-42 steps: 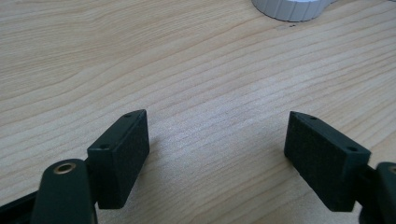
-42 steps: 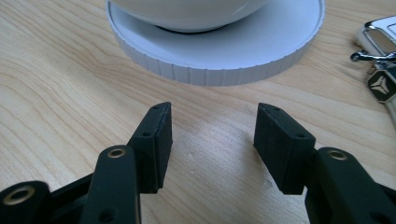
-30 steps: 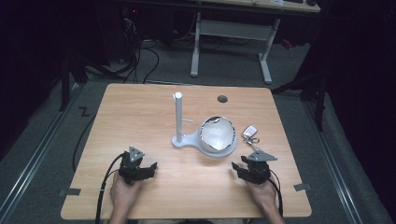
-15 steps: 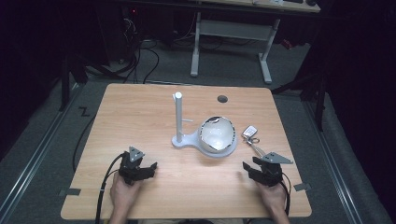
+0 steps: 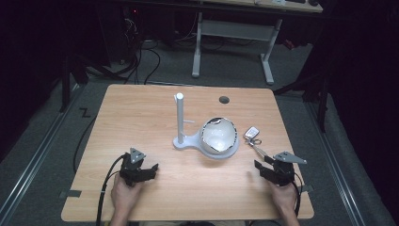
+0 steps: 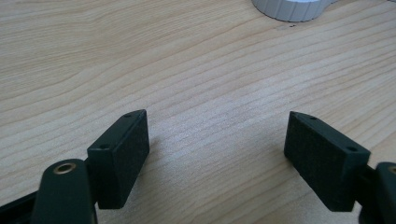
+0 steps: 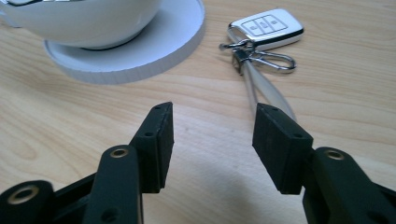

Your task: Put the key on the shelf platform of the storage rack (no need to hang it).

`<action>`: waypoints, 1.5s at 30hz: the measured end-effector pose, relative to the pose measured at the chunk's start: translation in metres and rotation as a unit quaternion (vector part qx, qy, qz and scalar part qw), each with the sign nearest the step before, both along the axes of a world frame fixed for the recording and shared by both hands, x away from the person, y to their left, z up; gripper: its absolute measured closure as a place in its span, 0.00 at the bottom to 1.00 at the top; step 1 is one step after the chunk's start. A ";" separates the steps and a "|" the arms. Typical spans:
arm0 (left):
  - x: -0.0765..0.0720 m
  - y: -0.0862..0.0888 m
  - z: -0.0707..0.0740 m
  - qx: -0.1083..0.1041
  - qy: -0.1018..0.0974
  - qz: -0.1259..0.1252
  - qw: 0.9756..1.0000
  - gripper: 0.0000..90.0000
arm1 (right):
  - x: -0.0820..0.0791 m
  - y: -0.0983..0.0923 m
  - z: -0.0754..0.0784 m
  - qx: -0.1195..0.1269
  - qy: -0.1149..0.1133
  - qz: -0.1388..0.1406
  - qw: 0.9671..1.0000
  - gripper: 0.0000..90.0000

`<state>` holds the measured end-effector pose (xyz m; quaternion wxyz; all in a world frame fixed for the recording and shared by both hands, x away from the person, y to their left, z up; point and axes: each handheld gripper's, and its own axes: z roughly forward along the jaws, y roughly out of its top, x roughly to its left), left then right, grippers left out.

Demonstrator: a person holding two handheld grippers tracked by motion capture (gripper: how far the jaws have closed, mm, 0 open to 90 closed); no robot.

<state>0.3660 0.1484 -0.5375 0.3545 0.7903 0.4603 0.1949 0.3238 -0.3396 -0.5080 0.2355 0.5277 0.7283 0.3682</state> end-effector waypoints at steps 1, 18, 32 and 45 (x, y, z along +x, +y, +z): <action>0.000 0.000 0.000 0.000 0.000 0.000 1.000 0.25 | 0.002 -0.002 0.001 -0.003 0.001 0.002 1.000 0.57; 0.000 0.000 0.000 0.000 0.000 0.000 1.000 0.25 | 0.033 -0.017 0.010 -0.003 0.016 -0.009 1.000 0.60; 0.000 0.000 0.000 0.000 0.000 0.000 1.000 0.25 | 0.062 -0.012 0.020 -0.009 0.032 0.002 0.999 0.65; 0.000 0.000 0.000 0.000 0.000 0.000 1.000 0.25 | 0.089 -0.002 0.009 -0.012 0.063 0.017 0.998 0.69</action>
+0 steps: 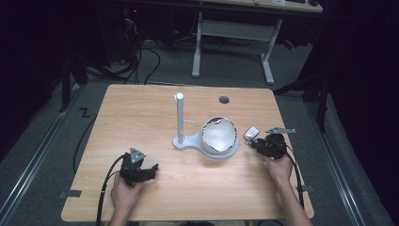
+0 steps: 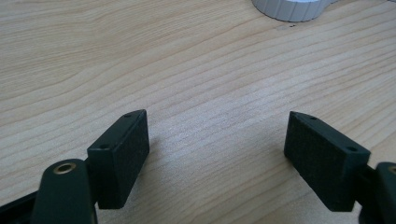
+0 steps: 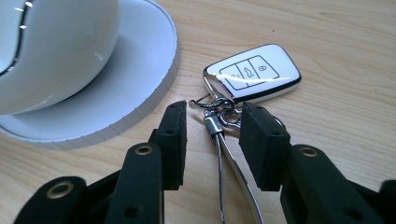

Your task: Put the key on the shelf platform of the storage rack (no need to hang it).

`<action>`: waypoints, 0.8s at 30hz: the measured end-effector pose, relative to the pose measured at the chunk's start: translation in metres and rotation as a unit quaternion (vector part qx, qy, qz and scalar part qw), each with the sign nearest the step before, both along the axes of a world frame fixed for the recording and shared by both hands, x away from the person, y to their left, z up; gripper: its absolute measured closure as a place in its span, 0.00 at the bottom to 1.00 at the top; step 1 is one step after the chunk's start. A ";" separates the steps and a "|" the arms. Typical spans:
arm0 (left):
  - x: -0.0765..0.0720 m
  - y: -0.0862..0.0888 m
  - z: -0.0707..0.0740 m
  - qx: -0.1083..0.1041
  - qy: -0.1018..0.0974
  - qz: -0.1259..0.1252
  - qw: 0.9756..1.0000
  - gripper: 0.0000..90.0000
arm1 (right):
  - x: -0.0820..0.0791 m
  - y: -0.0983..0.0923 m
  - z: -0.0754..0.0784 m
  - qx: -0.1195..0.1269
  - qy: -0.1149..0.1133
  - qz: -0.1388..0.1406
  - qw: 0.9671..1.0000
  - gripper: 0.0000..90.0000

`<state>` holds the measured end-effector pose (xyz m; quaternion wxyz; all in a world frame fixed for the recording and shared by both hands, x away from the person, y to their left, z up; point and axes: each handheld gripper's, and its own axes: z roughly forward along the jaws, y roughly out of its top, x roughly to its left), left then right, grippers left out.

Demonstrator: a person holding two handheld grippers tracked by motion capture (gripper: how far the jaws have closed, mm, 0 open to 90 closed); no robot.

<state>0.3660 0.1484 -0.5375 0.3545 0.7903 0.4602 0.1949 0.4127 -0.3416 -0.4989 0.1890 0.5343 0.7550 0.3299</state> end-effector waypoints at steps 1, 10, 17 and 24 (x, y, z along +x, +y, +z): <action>0.000 0.000 0.000 0.000 0.000 0.000 1.000 0.25 | 0.000 0.000 0.000 0.000 0.000 0.000 1.000 0.69; 0.000 0.000 0.000 0.000 0.000 0.000 1.000 0.25 | 0.008 0.002 -0.013 -0.003 0.014 -0.001 1.000 0.72; 0.000 0.000 0.000 0.000 0.000 0.000 1.000 0.25 | 0.011 0.006 -0.019 -0.008 0.020 0.000 1.000 0.73; 0.000 0.000 0.000 0.001 0.000 0.000 1.000 0.25 | 0.012 0.009 -0.022 -0.018 0.011 -0.003 1.000 0.77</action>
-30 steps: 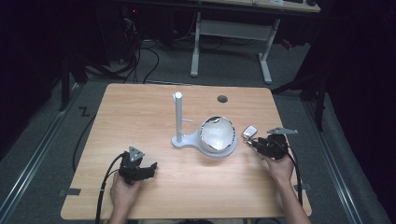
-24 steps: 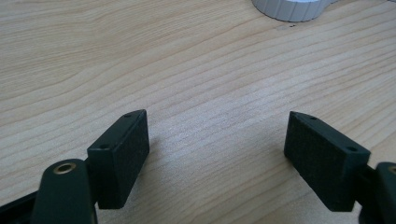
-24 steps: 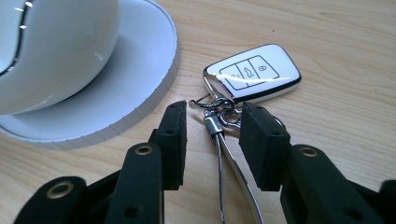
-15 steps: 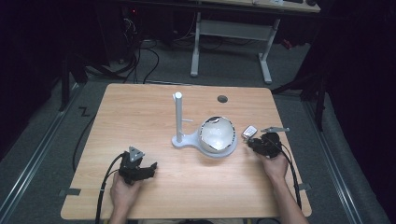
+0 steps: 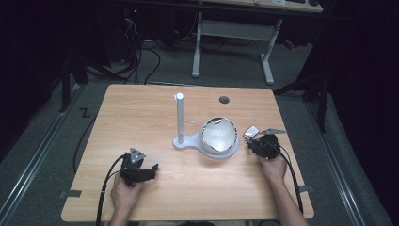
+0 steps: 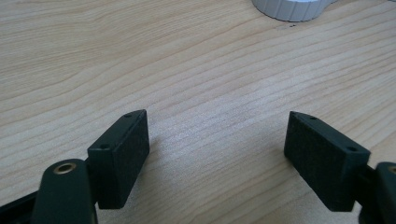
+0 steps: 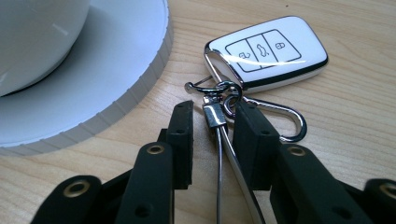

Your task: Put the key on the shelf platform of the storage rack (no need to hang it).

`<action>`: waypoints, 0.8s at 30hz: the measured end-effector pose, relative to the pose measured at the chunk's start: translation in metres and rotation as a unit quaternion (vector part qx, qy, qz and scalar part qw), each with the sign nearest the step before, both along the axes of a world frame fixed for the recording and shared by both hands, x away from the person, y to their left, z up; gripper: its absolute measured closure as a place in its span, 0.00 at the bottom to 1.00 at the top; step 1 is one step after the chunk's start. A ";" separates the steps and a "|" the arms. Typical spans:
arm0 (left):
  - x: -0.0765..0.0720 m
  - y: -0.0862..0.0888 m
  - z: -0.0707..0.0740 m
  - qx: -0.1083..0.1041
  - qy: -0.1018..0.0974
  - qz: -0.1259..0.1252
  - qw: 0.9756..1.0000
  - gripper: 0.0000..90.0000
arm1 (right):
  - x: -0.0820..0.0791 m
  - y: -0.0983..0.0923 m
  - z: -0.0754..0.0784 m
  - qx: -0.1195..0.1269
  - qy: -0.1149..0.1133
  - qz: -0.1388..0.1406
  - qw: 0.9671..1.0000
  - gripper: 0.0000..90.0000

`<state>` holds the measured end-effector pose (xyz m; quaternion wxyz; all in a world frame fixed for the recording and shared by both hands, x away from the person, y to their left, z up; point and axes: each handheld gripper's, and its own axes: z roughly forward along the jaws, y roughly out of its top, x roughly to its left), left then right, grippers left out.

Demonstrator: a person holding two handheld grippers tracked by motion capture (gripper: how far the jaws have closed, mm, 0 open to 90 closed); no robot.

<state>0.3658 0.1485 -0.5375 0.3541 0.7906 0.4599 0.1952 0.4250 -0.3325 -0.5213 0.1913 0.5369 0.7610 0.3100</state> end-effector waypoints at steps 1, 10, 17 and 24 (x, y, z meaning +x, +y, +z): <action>0.000 0.000 0.000 0.000 0.000 0.000 1.000 0.25 | 0.000 0.001 0.000 -0.002 -0.001 -0.002 1.000 0.80; 0.000 0.000 0.000 0.000 0.000 0.000 1.000 0.25 | 0.001 0.001 0.000 -0.013 -0.006 -0.003 1.000 0.90; 0.000 0.000 0.000 0.000 0.000 0.000 1.000 0.25 | 0.000 0.002 0.000 -0.022 -0.012 -0.002 1.000 0.91; 0.000 0.000 0.000 0.000 0.000 -0.001 1.000 0.25 | -0.007 -0.006 0.014 -0.001 -0.030 -0.002 1.000 0.91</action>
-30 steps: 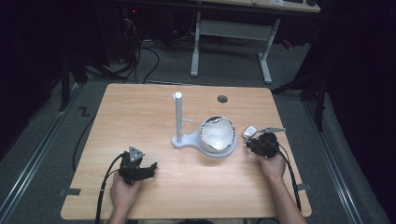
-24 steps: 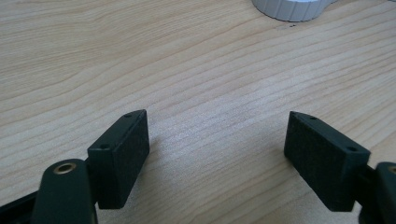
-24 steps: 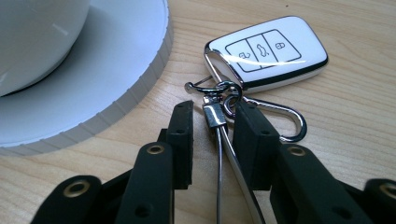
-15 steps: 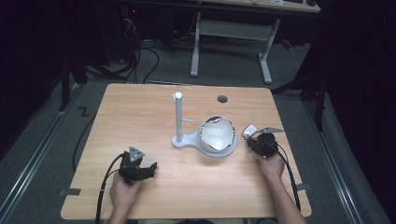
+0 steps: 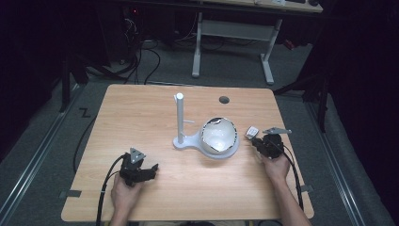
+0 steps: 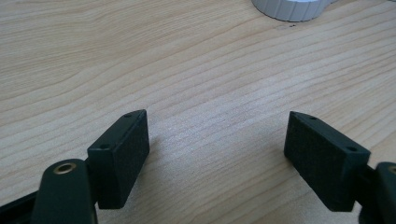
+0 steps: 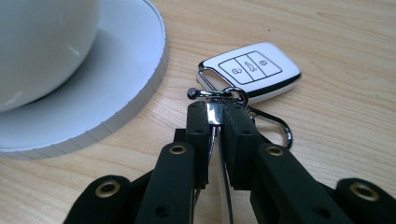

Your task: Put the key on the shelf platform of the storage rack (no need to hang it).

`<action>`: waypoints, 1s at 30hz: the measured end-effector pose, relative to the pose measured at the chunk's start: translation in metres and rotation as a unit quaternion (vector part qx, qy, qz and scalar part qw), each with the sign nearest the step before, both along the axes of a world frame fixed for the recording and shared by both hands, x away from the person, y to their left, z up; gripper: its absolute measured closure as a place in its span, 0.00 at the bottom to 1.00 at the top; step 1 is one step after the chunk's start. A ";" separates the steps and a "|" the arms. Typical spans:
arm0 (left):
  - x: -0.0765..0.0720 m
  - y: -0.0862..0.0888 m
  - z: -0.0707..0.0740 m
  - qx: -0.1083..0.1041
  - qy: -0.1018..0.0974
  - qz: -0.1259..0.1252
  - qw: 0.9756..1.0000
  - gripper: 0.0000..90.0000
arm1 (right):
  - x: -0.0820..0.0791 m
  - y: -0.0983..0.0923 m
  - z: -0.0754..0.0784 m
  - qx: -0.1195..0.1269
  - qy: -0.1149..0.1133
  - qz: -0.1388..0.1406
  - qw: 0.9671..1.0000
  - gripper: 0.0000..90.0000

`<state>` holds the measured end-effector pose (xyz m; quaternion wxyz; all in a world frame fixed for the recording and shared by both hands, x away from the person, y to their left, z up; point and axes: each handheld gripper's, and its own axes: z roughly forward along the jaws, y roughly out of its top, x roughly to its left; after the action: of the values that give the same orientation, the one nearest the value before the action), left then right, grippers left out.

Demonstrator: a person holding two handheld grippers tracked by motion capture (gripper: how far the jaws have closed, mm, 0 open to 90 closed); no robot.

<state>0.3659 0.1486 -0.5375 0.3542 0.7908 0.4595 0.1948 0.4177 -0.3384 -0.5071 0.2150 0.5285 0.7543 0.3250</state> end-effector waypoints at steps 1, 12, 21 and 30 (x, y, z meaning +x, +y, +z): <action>0.000 0.000 0.000 0.000 0.000 0.000 1.000 0.25 | -0.001 -0.001 0.001 0.000 -0.001 0.001 1.000 0.91; 0.000 0.000 0.000 0.000 0.000 0.000 1.000 0.25 | -0.012 -0.014 0.024 0.030 -0.037 -0.003 0.999 0.91; 0.000 0.000 0.000 0.000 0.000 0.000 1.000 0.25 | -0.021 -0.022 0.038 0.033 -0.054 0.002 0.998 0.91; 0.000 0.000 0.000 0.000 0.000 0.000 1.000 0.25 | -0.031 -0.023 0.051 0.032 -0.070 0.011 0.997 0.91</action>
<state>0.3659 0.1486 -0.5375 0.3542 0.7908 0.4596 0.1947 0.3871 -0.3613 -0.4566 0.2463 0.5025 0.7323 0.3879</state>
